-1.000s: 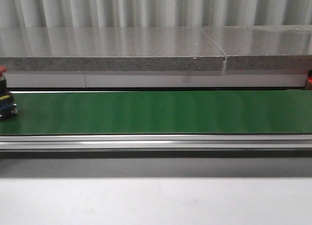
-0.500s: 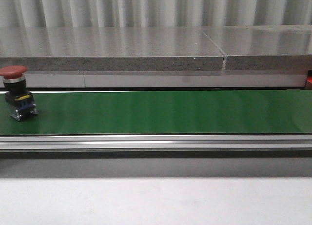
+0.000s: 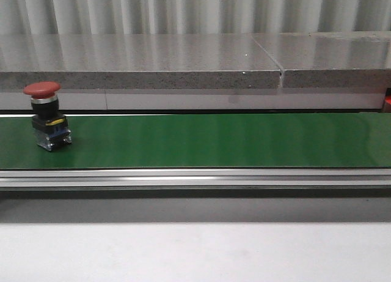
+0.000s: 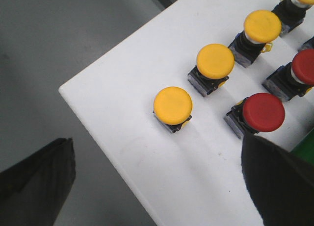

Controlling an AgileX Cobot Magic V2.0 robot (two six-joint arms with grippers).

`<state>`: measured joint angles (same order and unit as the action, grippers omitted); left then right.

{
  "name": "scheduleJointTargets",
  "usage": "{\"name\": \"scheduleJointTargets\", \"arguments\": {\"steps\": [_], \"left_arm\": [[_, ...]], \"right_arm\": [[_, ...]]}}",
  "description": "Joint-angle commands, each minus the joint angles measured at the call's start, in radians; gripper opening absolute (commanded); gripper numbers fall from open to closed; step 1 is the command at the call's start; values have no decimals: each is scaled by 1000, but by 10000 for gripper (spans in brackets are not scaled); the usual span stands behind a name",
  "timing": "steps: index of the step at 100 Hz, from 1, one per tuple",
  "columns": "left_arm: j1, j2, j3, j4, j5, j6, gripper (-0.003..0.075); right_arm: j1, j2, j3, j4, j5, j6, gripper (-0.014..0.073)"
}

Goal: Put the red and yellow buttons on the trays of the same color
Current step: 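Move the left gripper back over a yellow push button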

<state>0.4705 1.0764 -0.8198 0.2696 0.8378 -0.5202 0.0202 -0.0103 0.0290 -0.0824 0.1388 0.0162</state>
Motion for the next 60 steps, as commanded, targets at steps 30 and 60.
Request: {"name": "scheduleJointTargets", "arguments": {"steps": [30,60], "left_arm": [[3,184,-24,8,-118,-2,637],[3,308,-24,4,-180,-2,638]], "right_arm": [[0,-16,-7,-10,-79,-4,-68],[0,-16,-7,-10,-79,-4,-68]]}}
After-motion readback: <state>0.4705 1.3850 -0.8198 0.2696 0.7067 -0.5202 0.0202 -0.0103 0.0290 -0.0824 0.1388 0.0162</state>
